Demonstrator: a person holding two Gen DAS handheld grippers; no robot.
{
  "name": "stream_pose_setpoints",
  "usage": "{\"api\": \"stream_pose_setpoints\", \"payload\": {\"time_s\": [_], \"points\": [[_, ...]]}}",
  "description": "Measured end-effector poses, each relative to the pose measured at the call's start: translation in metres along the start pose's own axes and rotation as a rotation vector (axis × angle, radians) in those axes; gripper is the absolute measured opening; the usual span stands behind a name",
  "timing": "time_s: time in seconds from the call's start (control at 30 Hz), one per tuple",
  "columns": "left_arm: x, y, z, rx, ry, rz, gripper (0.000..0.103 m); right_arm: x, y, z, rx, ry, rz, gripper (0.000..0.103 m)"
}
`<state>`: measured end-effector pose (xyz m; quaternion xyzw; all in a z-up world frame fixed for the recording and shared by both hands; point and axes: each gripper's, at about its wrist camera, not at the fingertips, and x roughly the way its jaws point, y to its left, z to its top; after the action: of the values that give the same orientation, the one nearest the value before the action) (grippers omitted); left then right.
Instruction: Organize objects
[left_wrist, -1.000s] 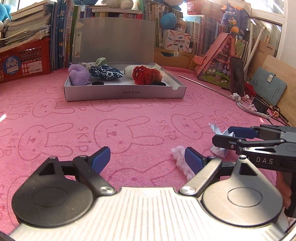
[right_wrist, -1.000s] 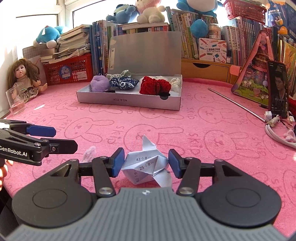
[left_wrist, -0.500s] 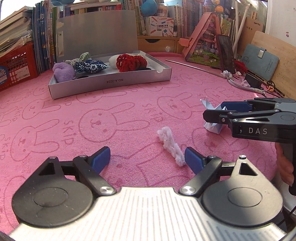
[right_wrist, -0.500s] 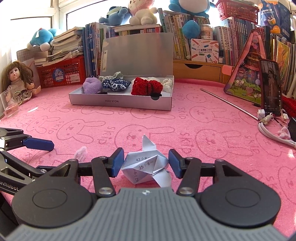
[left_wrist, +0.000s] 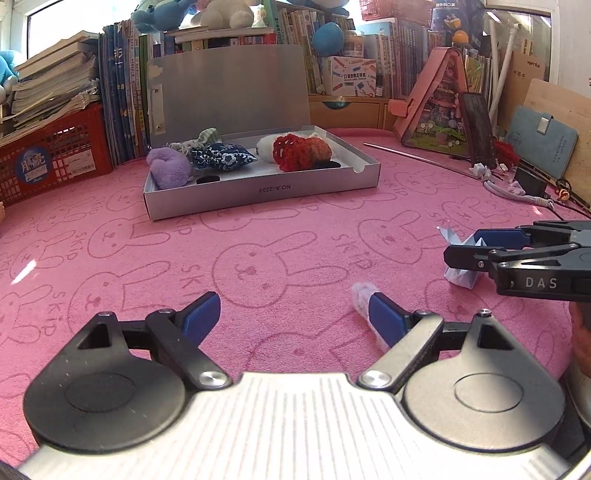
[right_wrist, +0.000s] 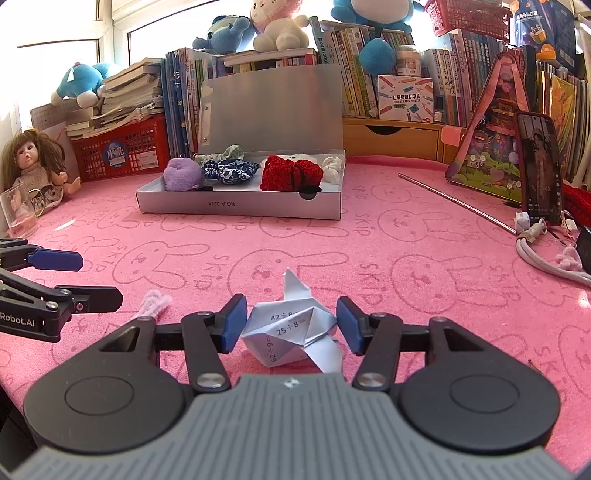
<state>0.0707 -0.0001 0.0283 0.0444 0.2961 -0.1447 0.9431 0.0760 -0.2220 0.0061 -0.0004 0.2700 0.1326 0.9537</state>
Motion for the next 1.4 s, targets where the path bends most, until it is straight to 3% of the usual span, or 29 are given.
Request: {"api": "stream_pose_setpoints", "payload": {"time_s": [0.07,0.13,0.2,0.33,0.4,0.47,0.77,0.9,0.93,1.07,1.13,1.17,1.23,1.27,1.4], "points": [[-0.003,-0.011,-0.003,0.021,-0.013,-0.029,0.088,0.000,0.000,0.000,0.001,-0.001,0.000,0.065],[-0.002,-0.027,-0.007,0.061,-0.009,-0.037,0.080,0.000,0.000,0.000,0.003,-0.001,-0.001,0.065],[0.002,-0.037,-0.009,0.076,-0.001,-0.043,0.063,0.000,0.000,0.000,0.002,-0.001,-0.002,0.065],[0.014,-0.045,-0.010,0.044,0.022,-0.051,0.049,0.000,0.000,-0.001,-0.003,-0.002,-0.002,0.065],[0.018,-0.046,-0.010,0.037,0.028,-0.055,0.027,-0.001,0.000,-0.002,-0.007,-0.003,-0.002,0.065],[0.017,-0.047,-0.010,0.040,0.018,-0.049,0.014,-0.001,0.000,-0.002,-0.008,-0.004,-0.001,0.065],[0.005,-0.026,0.002,0.045,-0.019,-0.025,0.012,-0.001,-0.002,-0.001,-0.002,-0.006,0.001,0.065],[0.001,-0.017,0.004,0.023,-0.004,-0.092,0.013,-0.001,-0.001,-0.001,-0.005,-0.006,0.001,0.065],[0.001,-0.018,0.003,0.028,0.010,-0.114,0.015,-0.001,-0.001,-0.001,-0.004,-0.006,0.001,0.065],[0.006,-0.033,-0.008,0.079,0.052,-0.115,0.038,-0.001,-0.001,-0.001,-0.003,-0.007,-0.002,0.065],[0.009,-0.039,-0.014,0.097,0.052,-0.105,0.040,-0.001,0.000,-0.001,-0.004,-0.007,-0.004,0.065],[0.008,-0.042,-0.015,0.115,0.047,-0.093,0.040,-0.001,0.000,-0.002,-0.004,-0.007,-0.005,0.065],[0.008,-0.043,-0.014,0.137,0.047,-0.085,0.015,-0.001,0.000,-0.002,-0.004,-0.007,-0.004,0.065],[0.007,-0.042,-0.012,0.138,0.049,-0.084,0.011,-0.001,0.000,-0.002,-0.004,-0.007,-0.004,0.065],[0.004,-0.028,-0.004,0.170,0.040,-0.070,0.011,-0.001,0.000,-0.002,-0.003,-0.008,-0.004,0.065]]}}
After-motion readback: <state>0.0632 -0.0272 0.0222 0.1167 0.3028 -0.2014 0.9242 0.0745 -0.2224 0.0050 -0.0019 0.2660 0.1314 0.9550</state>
